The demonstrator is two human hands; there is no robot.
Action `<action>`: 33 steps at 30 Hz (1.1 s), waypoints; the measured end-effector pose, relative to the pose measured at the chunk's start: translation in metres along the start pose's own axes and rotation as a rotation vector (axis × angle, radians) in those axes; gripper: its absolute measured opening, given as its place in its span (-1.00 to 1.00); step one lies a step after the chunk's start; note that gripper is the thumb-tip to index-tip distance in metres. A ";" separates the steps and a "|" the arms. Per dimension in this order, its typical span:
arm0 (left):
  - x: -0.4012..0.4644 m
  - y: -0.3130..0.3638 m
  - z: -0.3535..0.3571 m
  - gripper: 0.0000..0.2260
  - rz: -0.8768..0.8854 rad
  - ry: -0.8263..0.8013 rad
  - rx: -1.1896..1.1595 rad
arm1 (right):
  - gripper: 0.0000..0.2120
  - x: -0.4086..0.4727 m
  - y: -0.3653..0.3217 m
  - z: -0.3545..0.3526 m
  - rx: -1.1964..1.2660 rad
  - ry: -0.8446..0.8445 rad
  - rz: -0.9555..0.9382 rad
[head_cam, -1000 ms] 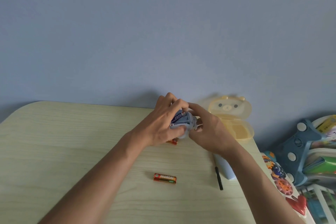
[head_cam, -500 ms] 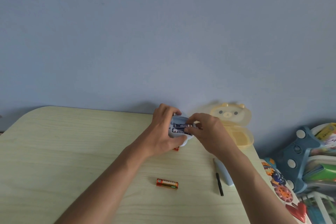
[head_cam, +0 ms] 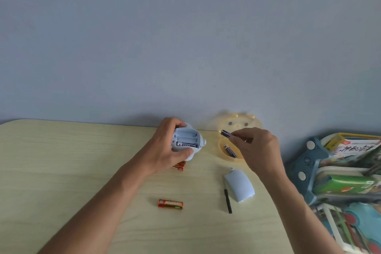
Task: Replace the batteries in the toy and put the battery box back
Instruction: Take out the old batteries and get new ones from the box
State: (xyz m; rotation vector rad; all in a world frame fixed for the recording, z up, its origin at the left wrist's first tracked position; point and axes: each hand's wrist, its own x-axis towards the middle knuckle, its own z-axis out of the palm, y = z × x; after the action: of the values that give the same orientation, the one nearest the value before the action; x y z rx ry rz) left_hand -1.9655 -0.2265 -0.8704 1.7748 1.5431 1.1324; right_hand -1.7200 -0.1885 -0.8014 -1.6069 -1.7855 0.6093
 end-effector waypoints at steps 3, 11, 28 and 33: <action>0.000 0.000 0.000 -0.46 -0.007 0.005 0.000 | -0.91 -0.007 0.009 0.002 -0.074 0.011 0.019; -0.002 0.000 0.000 -0.45 -0.003 0.008 -0.004 | -0.83 -0.013 0.018 0.020 -0.483 0.101 -0.041; -0.003 0.003 -0.009 -0.49 -0.045 0.026 -0.104 | -0.70 -0.007 -0.024 0.052 -0.142 -0.164 -0.685; -0.004 0.004 -0.010 -0.45 -0.069 0.016 -0.122 | -0.65 -0.001 -0.025 0.072 -0.274 -0.312 -0.783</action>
State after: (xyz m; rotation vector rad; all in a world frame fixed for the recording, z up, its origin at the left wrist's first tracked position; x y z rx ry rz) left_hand -1.9719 -0.2322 -0.8626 1.6241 1.4998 1.1841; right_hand -1.7894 -0.1875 -0.8328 -0.8507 -2.5958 0.2489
